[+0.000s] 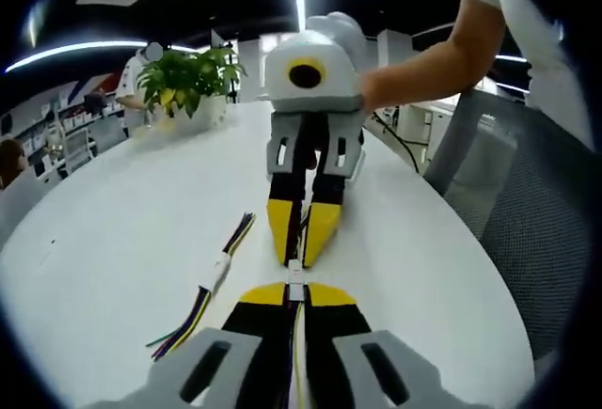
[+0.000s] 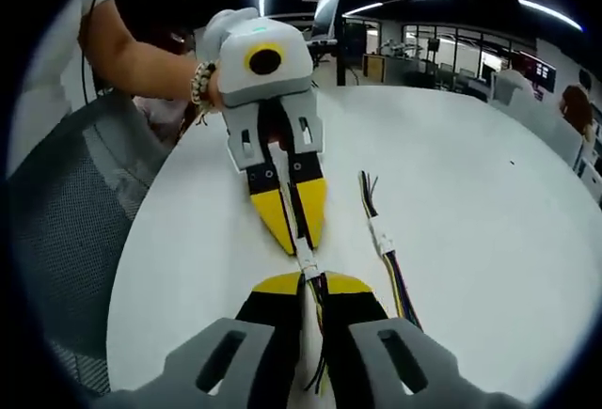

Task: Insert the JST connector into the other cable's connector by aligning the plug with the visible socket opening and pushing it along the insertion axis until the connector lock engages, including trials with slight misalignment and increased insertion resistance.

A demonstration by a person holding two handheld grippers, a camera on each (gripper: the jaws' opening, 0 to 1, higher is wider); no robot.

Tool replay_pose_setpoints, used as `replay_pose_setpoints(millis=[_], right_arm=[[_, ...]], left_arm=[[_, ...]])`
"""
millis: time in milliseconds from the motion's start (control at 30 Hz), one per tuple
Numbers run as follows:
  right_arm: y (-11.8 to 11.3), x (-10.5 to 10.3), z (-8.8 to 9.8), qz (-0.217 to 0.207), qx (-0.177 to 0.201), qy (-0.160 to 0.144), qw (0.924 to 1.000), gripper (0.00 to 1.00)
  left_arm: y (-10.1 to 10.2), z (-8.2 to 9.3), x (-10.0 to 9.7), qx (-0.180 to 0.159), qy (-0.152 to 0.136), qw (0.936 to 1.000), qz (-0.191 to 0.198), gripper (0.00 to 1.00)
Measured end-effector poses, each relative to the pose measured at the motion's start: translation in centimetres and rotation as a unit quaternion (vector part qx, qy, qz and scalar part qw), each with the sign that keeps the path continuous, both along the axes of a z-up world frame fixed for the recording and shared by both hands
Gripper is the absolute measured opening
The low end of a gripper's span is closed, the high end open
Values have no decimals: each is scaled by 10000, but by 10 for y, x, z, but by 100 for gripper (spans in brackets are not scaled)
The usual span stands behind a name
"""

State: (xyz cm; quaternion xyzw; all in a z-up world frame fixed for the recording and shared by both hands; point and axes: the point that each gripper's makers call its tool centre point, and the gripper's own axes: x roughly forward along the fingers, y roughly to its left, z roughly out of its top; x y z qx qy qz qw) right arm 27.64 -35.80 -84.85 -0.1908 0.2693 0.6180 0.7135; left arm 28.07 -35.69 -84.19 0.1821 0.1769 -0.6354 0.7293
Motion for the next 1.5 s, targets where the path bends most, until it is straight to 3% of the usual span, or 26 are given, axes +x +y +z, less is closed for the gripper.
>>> replay_pose_setpoints(millis=[367, 667, 1133, 1500], right_arm=[[3, -1, 1, -50, 40, 40, 10000, 4], [4, 15, 15, -183, 193, -246, 9993, 4], [5, 29, 5, -297, 153, -215, 9992, 4], [5, 28, -1, -286, 98, -243, 9992, 4]], left_arm=[[1, 2, -1, 102, -49, 9999, -80, 0], [3, 16, 15, 145, -221, 9996, -43, 0], [4, 5, 30, 265, -134, 9995, -103, 0], [7, 0, 26, 315, -68, 9994, -94, 0]])
